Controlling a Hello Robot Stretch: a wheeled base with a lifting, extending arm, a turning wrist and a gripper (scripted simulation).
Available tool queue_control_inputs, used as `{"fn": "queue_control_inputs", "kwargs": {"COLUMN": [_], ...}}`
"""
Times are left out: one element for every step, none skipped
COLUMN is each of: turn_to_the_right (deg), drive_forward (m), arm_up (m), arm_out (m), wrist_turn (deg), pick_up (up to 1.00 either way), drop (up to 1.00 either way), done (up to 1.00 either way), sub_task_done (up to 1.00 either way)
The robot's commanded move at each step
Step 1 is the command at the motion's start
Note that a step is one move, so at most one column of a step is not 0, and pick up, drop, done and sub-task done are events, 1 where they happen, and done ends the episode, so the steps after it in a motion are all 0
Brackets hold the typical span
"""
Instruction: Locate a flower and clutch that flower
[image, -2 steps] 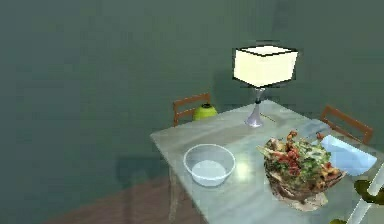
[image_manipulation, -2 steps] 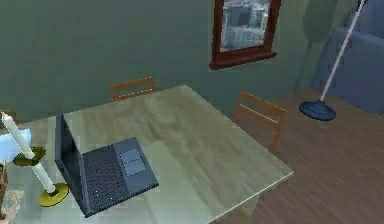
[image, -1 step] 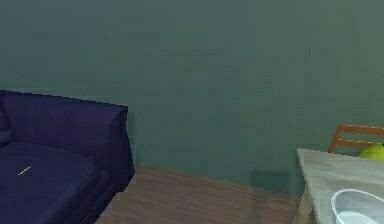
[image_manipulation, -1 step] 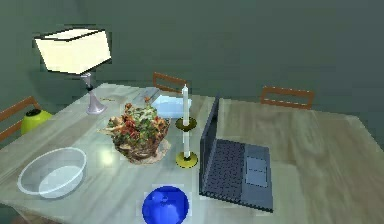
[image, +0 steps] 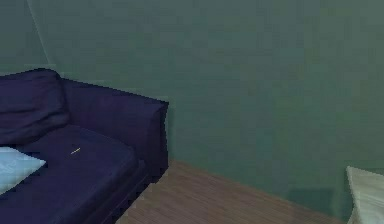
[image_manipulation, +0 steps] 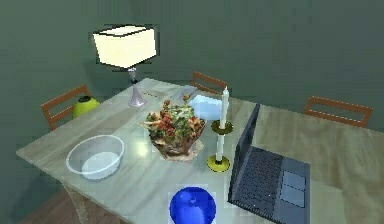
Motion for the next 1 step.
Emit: {"fn": "queue_control_inputs", "kwargs": {"turn_to_the_right": [0.0], "drive_forward": [0.0], "arm_up": [0.5], "arm_out": [0.0], "wrist_turn": [0.0], "pick_up": [0.0], "drop": [0.0], "done": [0.0], "sub_task_done": [0.0]}}
